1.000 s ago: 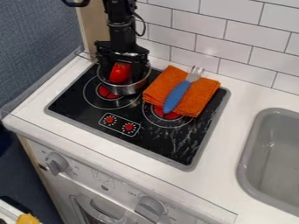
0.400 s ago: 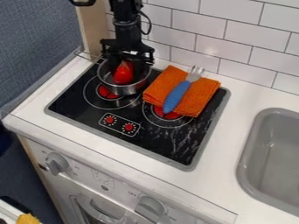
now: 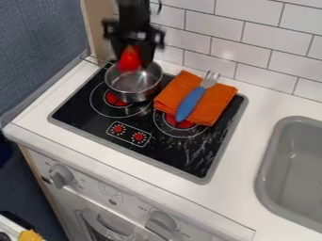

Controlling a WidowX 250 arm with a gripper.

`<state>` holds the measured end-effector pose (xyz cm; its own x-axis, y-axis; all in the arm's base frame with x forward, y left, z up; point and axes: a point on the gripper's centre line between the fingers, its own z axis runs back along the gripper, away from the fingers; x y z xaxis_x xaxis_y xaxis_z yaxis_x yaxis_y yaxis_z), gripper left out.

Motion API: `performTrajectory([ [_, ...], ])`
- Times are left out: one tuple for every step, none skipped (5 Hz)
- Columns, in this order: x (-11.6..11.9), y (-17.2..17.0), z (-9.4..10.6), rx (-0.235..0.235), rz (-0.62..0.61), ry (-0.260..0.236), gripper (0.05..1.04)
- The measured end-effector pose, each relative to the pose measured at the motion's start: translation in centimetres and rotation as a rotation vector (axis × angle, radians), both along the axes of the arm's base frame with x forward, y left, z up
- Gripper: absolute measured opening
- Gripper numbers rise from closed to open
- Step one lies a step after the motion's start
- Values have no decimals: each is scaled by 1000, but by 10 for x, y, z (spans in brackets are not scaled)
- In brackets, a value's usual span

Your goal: Transfer the tomato to the bottom right corner of the stove

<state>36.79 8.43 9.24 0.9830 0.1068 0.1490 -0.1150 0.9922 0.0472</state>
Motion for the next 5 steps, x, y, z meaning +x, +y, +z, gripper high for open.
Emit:
performTrajectory([
  [-13,-50,10,-25,-69,-19,619],
  [-39,-94,-16,-74,-108,61,619],
  [-66,-130,-39,-82,-162,117,619],
  [-81,-132,-51,-73,-149,152,619],
  [-87,-133,-57,-66,-137,163,619],
])
